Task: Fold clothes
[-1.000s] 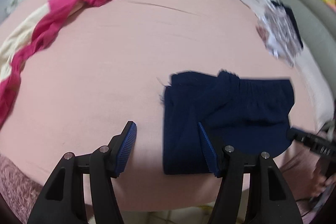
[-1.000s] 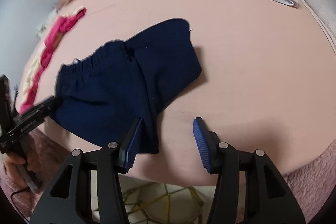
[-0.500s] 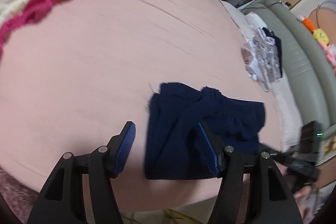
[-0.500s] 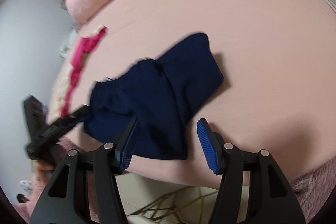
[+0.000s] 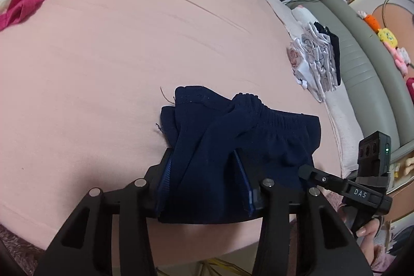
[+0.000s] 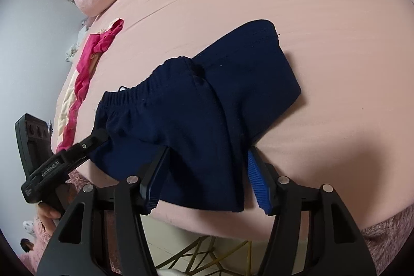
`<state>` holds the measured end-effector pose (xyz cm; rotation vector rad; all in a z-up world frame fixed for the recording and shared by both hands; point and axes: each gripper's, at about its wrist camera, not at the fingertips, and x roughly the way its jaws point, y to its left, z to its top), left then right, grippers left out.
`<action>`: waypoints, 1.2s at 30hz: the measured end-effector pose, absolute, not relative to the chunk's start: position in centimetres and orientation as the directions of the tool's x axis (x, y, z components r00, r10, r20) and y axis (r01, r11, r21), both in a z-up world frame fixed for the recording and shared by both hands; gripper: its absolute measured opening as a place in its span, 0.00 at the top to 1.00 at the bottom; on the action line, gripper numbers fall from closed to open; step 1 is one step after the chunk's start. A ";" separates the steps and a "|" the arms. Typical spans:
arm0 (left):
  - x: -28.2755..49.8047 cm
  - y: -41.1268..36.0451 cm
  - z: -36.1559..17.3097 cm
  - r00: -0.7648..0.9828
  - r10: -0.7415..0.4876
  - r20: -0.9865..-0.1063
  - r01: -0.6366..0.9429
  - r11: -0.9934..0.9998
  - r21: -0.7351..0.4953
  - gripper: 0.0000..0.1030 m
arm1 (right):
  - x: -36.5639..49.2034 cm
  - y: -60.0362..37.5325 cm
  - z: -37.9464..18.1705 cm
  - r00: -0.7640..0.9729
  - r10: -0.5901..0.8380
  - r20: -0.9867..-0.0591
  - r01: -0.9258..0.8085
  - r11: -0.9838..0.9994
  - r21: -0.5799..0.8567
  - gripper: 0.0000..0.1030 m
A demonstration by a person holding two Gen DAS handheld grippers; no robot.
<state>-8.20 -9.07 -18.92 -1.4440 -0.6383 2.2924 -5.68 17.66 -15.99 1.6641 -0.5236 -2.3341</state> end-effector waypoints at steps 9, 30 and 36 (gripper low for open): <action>-8.2 -7.6 -19.0 -0.385 0.533 -0.754 -0.099 -0.836 -0.540 0.54 | -5.9 16.6 -16.4 -0.321 -0.377 -0.869 0.004 -0.918 0.397 0.48; -7.0 -3.5 -7.2 -0.488 0.487 -0.724 -0.264 -0.873 -0.410 0.84 | -5.1 18.2 -6.7 -0.413 -0.350 -0.841 0.018 -0.926 0.377 0.85; -8.7 0.5 -2.5 -0.474 0.548 -0.690 -0.381 -0.833 -0.400 0.84 | -4.0 21.8 -1.8 -0.495 -0.324 -0.806 -0.009 -0.926 0.377 0.85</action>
